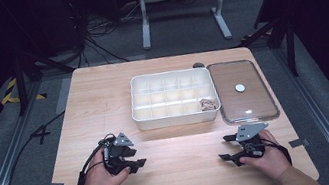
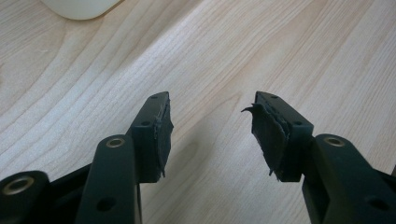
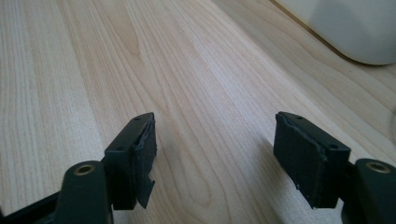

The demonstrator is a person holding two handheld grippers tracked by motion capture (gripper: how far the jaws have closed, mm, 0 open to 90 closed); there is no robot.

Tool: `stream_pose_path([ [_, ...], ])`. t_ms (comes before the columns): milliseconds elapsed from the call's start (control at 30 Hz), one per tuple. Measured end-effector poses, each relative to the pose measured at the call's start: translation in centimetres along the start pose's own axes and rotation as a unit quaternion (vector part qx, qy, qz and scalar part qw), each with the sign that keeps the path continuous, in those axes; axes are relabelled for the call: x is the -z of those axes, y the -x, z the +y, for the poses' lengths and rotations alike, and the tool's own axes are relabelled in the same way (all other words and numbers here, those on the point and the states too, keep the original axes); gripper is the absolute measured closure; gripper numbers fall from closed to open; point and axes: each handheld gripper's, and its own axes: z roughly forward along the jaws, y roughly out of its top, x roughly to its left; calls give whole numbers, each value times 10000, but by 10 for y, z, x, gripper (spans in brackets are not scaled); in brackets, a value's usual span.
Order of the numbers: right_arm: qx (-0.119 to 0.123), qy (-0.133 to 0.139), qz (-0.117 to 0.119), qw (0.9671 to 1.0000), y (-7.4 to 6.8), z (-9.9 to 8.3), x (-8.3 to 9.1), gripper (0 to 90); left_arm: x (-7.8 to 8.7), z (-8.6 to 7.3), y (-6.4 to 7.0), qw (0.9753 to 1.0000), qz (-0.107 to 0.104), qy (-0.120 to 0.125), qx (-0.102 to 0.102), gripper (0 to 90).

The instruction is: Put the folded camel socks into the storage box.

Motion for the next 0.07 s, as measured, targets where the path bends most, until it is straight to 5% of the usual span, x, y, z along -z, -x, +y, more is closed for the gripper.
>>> stream_pose_path([
  [67, -31, 65, 1, 10000, 1, 0, 1, 304, 0, 0, -1, 10000, 17, 11, -16, 476],
])
